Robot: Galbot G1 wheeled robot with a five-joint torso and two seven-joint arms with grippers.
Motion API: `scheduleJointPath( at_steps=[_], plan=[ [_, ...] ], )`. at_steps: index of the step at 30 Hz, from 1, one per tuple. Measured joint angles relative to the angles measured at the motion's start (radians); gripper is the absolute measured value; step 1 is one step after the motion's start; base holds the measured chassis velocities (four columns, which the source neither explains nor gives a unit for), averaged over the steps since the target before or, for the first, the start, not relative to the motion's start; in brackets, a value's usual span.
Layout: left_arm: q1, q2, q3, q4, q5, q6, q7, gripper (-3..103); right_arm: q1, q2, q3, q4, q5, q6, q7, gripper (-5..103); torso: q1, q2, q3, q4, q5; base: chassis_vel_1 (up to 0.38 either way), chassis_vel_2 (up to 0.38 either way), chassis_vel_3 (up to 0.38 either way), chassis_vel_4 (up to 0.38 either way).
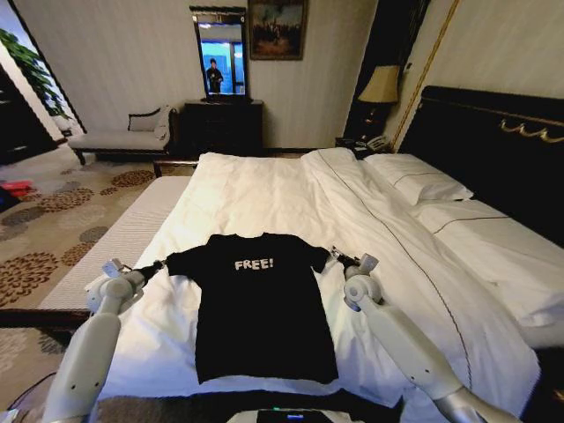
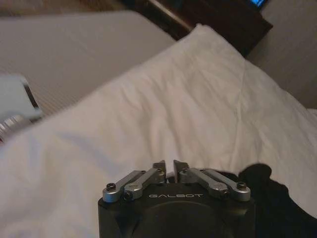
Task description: Fold the clothes on the bed.
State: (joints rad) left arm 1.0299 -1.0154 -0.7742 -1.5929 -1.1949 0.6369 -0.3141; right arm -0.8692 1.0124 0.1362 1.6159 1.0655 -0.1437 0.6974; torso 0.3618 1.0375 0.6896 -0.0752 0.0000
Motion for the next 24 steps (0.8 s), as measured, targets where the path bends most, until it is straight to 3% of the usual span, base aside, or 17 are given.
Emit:
scheduleJointPath(
  at_steps=[1,5,7,9,10,12,13,15,16,17,18,20,23,24],
  plan=[
    [0.000,0.000,0.000,0.000,0.000,0.000,0.000,11,0.000,0.000,0.000,0.000,0.000,0.000,0.000,100,0.000,0.000,0.000,0.0000,0.0000,0.000,0.000,0.000,0.000],
    [0.083,0.037,-0.088,-0.141,0.014,-0.003,0.015,33,0.004,-0.008,0.011,-0.016,0.040,-0.012,-0.004,100,0.000,0.000,0.000,0.0000,-0.0001,0.000,0.000,0.000,0.000],
    [0.098,0.044,-0.106,-0.179,0.008,-0.003,0.014,33,0.008,-0.010,0.013,-0.019,0.063,-0.018,-0.004,100,0.000,0.000,0.000,0.0000,-0.0002,0.000,0.000,0.000,0.000],
    [0.127,0.063,-0.153,-0.297,-0.039,-0.003,-0.004,43,0.023,-0.011,0.014,-0.025,0.142,-0.035,-0.001,100,0.000,0.000,0.000,0.0001,-0.0003,0.000,0.000,0.000,0.000],
    [0.127,0.063,-0.153,-0.297,-0.039,-0.003,-0.004,43,0.023,-0.011,0.014,-0.025,0.142,-0.035,-0.001,100,0.000,0.000,0.000,0.0001,-0.0003,0.000,0.000,0.000,0.000],
    [0.119,0.089,-0.185,-0.412,-0.121,-0.002,-0.032,55,0.030,-0.011,0.022,-0.025,0.206,-0.049,0.003,100,0.000,0.000,0.000,0.0007,0.0000,0.000,0.000,0.000,0.000],
    [0.077,0.118,-0.195,-0.507,-0.209,0.001,-0.059,60,0.023,-0.008,0.041,-0.022,0.255,-0.060,0.007,100,0.000,0.000,0.000,-0.0006,0.0003,0.000,0.000,0.000,0.000],
    [0.069,0.126,-0.199,-0.527,-0.231,0.001,-0.068,66,0.023,-0.007,0.044,-0.022,0.262,-0.062,0.008,100,0.000,0.000,0.000,-0.0017,0.0003,0.000,0.000,0.000,0.000],
    [0.046,0.154,-0.222,-0.602,-0.322,0.005,-0.093,71,0.029,0.005,0.051,-0.030,0.296,-0.069,0.015,100,0.000,0.000,0.000,-0.0021,0.0001,0.000,0.000,0.000,0.000],
    [0.038,0.170,-0.239,-0.643,-0.362,0.005,-0.102,76,0.037,0.016,0.052,-0.041,0.315,-0.072,0.019,100,0.000,0.000,0.000,-0.0019,0.0006,0.000,0.000,0.000,0.000],
    [0.035,0.185,-0.259,-0.680,-0.388,0.005,-0.107,82,0.046,0.029,0.052,-0.054,0.329,-0.073,0.020,100,0.000,0.000,0.000,-0.0005,0.0007,0.000,0.000,0.000,0.000],
    [0.035,0.190,-0.266,-0.690,-0.393,0.006,-0.109,82,0.051,0.035,0.053,-0.060,0.334,-0.073,0.020,100,0.000,0.000,0.000,-0.0002,0.0006,0.000,0.000,0.000,0.000],
    [0.048,0.203,-0.301,-0.731,-0.410,0.009,-0.115,97,0.074,0.075,0.054,-0.108,0.350,-0.073,0.006,100,0.000,0.000,0.000,0.0004,-0.0003,0.000,0.000,0.000,0.000],
    [0.048,0.203,-0.301,-0.731,-0.410,0.009,-0.115,97,0.074,0.075,0.054,-0.108,0.350,-0.073,0.006,100,0.000,0.000,0.000,0.0004,-0.0003,0.000,0.000,0.000,0.000]
  ],
)
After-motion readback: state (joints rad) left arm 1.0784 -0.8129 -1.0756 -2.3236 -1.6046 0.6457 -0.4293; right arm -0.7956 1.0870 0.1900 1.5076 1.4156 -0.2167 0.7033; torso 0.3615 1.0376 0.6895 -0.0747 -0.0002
